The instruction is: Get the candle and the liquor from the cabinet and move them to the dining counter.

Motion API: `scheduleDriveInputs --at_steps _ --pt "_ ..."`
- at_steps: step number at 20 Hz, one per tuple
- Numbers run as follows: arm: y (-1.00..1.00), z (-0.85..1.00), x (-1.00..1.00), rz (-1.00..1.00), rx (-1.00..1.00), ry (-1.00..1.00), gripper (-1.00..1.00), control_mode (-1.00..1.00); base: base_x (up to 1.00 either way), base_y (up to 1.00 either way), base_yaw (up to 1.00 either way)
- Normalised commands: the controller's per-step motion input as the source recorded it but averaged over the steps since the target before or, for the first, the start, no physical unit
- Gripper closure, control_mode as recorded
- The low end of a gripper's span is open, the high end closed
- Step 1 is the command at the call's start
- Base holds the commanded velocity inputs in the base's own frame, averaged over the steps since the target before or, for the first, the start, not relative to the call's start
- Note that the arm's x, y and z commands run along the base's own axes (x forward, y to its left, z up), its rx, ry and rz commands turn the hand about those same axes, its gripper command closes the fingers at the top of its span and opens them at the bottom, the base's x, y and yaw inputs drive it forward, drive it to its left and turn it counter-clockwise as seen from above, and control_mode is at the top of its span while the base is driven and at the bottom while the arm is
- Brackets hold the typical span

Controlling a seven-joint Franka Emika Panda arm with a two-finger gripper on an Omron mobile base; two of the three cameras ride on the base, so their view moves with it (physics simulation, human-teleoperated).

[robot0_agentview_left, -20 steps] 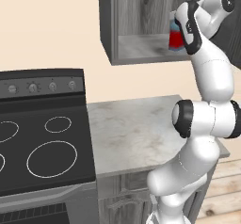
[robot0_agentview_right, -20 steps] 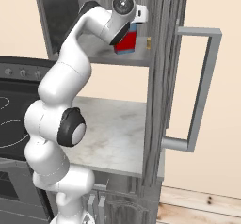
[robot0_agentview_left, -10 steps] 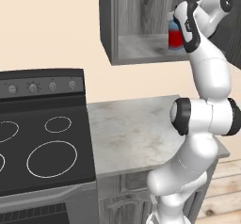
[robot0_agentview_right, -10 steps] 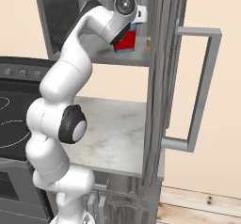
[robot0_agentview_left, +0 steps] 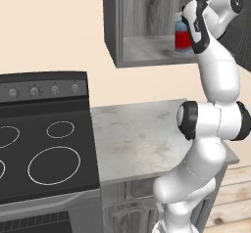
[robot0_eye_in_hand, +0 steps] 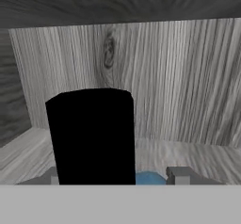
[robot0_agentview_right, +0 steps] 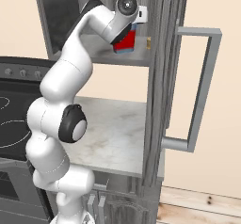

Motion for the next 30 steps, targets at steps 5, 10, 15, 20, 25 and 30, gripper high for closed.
scheduleDriveInputs --at_steps 5,10,15,20,25,30 --pt "-0.02 -0.01 -0.17 0.03 0.0 0.0 1.0 -1.0 0.0 0.0 0.0" --pt "-0.01 -0.04 -0.47 0.0 0.03 0.0 1.0 -1.0 0.0 0.0 0.0" --pt "0.07 -0.06 -0.7 0.0 0.06 -0.03 1.0 -1.0 0.0 0.0 0.0" --pt "0.27 0.0 -0.73 0.0 0.04 -0.1 1.0 -1.0 0.0 0.0 0.0" --pt "0.38 0.0 -0.66 0.0 0.03 -0.07 1.0 -1.0 0.0 0.0 0.0" --pt "0.38 0.0 -0.72 0.0 0.0 -0.03 1.0 -1.0 0.0 0.0 0.0"
